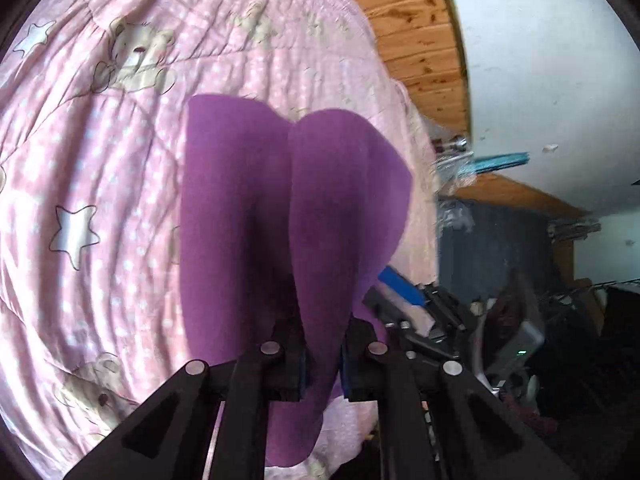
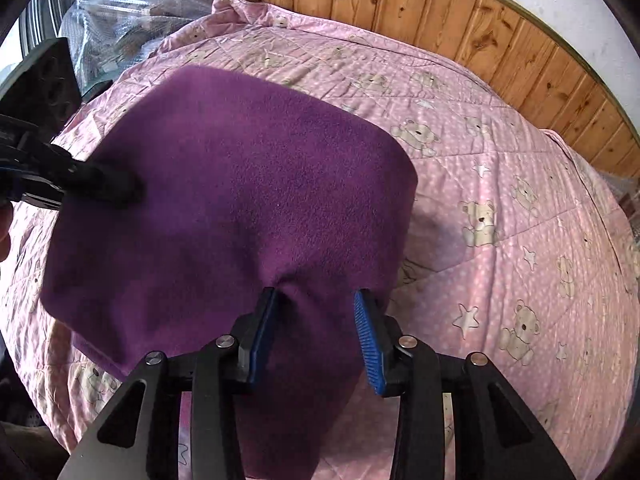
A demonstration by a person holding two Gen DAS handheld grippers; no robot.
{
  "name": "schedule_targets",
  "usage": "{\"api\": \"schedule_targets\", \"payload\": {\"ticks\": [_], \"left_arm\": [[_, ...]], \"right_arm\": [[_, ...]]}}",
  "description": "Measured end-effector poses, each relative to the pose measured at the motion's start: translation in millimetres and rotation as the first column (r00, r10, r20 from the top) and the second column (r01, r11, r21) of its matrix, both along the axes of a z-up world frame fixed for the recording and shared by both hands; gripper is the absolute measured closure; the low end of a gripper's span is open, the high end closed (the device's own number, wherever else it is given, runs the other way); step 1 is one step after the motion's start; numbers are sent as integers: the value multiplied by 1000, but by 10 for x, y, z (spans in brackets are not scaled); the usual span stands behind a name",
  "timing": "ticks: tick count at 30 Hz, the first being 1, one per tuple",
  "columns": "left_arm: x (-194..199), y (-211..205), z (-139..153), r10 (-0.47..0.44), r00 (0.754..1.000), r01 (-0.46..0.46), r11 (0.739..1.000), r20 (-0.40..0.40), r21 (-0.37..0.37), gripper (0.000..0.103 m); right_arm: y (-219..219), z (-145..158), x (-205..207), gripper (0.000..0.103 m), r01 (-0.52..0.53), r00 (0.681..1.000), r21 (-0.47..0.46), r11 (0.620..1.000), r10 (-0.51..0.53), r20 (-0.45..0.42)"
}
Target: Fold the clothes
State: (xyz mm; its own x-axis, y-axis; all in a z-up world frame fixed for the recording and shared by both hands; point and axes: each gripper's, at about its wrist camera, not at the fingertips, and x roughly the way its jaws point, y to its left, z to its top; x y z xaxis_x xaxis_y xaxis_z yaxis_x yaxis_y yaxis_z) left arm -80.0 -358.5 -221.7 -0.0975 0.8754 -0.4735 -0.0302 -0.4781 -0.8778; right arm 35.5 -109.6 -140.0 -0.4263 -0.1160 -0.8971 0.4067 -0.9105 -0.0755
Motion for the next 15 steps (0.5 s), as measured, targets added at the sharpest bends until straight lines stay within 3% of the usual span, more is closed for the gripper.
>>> {"api": "schedule_targets", "payload": {"ticks": [1,2,4,6,10,12,15], "left_arm": [[10,2,29,14,1000,-14,1000,-11,9,92],[9,24,-15,13,1000,-13,999,-15,-29,92],[-18,12,-274,25,1000,-23,987,13,-159,89],[-15,-80,-386,75,997,-72,987,16,-143,89],[161,-220,-137,127,988,-136,984,-84,-118,90],[214,-373,-201,180,981,-188,971,-69,-150,90],[222,-431,-458,208,978,-206,970,-1,-126,90]], "right_arm": [[-1,-60,-57,61,8,1000,2,1000,-8,15],[11,-107,-153,58,16,999,1,1000,-16,32],[-38,-202,-357,55,8,999,-25,1000,-7,46],[-105,-155,-386,56,-12,1000,-8,1000,12,22],[-203,-116,-492,57,-39,999,-9,999,39,-18],[-290,-132,-524,57,-55,998,-13,998,54,-32],[-396,-334,-560,52,-81,996,50,995,82,-29]]}}
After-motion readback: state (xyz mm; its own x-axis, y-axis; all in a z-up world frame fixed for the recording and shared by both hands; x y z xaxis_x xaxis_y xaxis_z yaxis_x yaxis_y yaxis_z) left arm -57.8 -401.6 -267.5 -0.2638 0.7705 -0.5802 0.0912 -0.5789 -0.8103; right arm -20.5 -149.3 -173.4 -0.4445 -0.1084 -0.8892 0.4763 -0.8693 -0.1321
